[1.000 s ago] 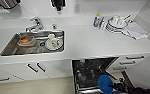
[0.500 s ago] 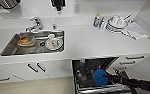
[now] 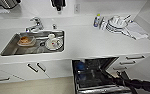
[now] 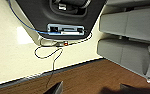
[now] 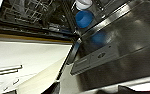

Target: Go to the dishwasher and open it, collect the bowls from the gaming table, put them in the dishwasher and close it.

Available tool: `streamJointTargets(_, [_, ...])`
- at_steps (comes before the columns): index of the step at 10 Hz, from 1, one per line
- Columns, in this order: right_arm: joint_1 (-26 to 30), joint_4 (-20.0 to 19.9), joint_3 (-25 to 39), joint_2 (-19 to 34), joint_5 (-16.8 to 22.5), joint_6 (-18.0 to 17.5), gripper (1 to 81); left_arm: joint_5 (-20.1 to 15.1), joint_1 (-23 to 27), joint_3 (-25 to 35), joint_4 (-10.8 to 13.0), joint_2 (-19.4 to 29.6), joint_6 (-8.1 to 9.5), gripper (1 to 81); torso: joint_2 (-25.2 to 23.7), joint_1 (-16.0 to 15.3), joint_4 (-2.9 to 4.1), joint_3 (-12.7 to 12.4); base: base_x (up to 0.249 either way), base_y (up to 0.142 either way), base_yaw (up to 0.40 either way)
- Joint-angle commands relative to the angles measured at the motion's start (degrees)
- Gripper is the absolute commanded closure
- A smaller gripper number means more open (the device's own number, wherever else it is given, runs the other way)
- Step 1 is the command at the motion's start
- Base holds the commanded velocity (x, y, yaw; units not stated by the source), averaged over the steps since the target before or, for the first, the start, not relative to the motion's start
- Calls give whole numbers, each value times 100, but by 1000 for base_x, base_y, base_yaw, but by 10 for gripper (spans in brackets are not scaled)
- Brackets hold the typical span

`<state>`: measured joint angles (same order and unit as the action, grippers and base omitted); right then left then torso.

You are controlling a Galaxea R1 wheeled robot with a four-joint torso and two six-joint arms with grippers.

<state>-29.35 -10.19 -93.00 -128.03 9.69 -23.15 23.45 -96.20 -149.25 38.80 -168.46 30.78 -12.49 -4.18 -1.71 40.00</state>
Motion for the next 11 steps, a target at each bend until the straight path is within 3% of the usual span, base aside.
streamJointTargets(1, [-56, -53, 1318, 1757, 911, -338, 10, -1084, 43, -429, -950, -390, 147, 10, 0, 0, 0, 0, 0, 0, 0])
streamJointTargets(3, [-724, -53, 1602, 2200, 912, -392, 10, -1607, 219, -439, -1261, -513, 147, 10, 0, 0, 0, 0, 0, 0, 0])
streamJointTargets(5, [-1410, -44, 1514, 2287, 824, -392, 10, -1607, 237, -447, -1261, -496, 139, 10, 0, 0, 0, 0, 0, 0, 0])
streamJointTargets(6, [-1742, -53, 1461, 2244, 806, -392, 10, -1563, 237, -447, -1252, -470, 139, 10, -573, -369, 0, -2, 0, 0, 0])
streamJointTargets(8, [-2376, -1, 1383, 2025, 772, -383, 10, -1546, 263, -447, -1252, -452, 139, 10, -638, -406, 0, -2, 0, 0, 0])
streamJointTargets(11, [-3194, 26, 1067, 1805, 307, -339, 10, -1546, 430, -447, -1674, -321, 139, 10, -1172, -737, 0, -2, 0, 0, 0])
